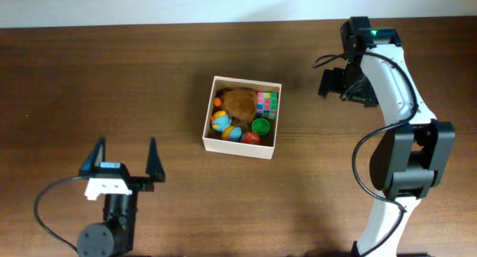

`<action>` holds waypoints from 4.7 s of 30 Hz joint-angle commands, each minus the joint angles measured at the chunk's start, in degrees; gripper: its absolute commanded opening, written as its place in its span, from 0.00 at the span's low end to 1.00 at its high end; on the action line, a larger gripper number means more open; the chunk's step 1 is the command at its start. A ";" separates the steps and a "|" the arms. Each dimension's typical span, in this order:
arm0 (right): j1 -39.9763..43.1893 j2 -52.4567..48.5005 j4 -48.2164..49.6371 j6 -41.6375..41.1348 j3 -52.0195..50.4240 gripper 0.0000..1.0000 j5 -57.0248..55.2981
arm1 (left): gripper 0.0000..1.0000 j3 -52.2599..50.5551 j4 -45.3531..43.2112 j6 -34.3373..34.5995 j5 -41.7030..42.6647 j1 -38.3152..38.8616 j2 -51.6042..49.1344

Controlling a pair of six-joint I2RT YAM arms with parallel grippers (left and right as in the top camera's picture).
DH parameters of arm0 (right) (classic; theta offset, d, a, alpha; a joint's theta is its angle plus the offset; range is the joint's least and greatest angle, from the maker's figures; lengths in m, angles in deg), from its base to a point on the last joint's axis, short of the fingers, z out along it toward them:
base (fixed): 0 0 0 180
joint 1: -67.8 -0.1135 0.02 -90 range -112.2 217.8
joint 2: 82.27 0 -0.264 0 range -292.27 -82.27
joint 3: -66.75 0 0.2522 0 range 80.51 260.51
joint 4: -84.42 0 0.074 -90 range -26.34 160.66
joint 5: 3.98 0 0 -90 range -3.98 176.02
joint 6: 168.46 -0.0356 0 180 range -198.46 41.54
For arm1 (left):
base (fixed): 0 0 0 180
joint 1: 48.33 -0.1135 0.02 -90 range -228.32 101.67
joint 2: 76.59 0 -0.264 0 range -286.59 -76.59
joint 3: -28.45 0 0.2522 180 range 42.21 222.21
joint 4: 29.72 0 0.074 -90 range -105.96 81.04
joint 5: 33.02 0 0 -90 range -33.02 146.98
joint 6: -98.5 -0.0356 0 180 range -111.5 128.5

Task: Pack container

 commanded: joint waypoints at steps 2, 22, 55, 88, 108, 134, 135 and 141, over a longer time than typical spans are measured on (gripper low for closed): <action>0.42 1.31 -0.02 0.52 0.04 0.99 0.13 | 0.99 -5.77 -0.15 -1.18 3.28 -0.35 6.40; 0.42 1.31 -0.02 0.52 0.04 0.99 0.13 | 0.99 -11.72 13.79 -5.77 3.98 -0.35 11.41; 0.39 1.42 -0.02 0.52 0.04 0.99 0.13 | 0.99 -11.72 13.66 -5.90 3.80 -0.33 11.41; -0.79 59.30 -3.15 0.57 -2.62 0.99 -5.25 | 0.99 -11.72 13.66 -5.90 3.80 -0.33 11.41; -2.78 97.02 49.42 6.93 -66.05 0.99 -3.98 | 0.99 -11.72 13.66 -5.90 3.80 -0.33 11.41; -3.52 120.43 70.03 6.73 -103.75 0.99 -4.26 | 0.99 -11.72 13.66 -5.90 3.80 -0.33 11.41; -3.52 121.22 70.03 6.73 -104.24 0.99 -4.26 | 0.99 -11.72 13.66 -5.90 3.80 -0.33 11.41; -3.52 121.48 70.44 6.75 -105.79 0.99 -4.46 | 0.99 -11.72 13.66 -5.90 3.80 -0.33 11.41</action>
